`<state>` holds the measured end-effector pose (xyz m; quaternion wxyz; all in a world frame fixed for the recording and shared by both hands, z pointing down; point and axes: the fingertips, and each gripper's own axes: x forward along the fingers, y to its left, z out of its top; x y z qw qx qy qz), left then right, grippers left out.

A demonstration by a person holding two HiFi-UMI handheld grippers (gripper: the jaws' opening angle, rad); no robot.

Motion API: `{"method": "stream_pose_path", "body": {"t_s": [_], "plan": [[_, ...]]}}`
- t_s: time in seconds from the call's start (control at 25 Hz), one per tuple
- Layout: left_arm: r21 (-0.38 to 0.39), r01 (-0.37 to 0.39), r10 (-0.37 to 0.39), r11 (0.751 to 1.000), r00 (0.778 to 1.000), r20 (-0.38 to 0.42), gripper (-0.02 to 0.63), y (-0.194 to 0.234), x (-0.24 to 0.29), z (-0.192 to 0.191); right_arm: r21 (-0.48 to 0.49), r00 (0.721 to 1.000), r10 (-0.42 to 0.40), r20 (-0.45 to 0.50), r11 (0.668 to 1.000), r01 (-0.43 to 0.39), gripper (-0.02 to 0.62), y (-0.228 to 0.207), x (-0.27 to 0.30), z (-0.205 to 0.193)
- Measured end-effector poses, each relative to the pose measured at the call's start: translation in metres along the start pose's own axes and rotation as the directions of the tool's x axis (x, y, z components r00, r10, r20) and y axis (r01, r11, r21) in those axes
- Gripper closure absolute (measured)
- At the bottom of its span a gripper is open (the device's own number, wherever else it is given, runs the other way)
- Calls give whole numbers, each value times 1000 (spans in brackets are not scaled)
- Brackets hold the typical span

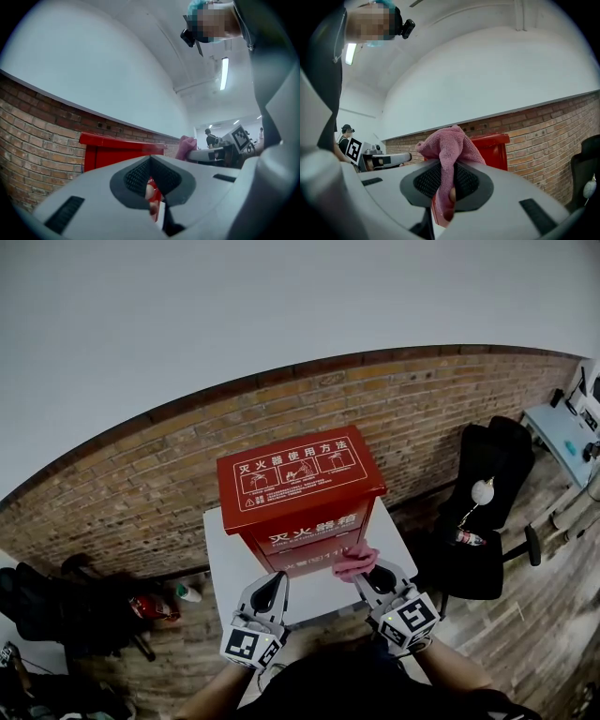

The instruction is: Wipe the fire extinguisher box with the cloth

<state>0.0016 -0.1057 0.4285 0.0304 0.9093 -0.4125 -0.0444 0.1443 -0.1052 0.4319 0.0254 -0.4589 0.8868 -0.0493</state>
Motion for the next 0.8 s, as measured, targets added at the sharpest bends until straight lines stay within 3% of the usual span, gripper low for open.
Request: {"method": "stream_pose_path", "body": {"t_s": [0.8], "plan": [[19,72,-72,997,997,-19,589,-6,-9,-7,18,1000,14,-9,1000,-14,531,8,2,4]]}}
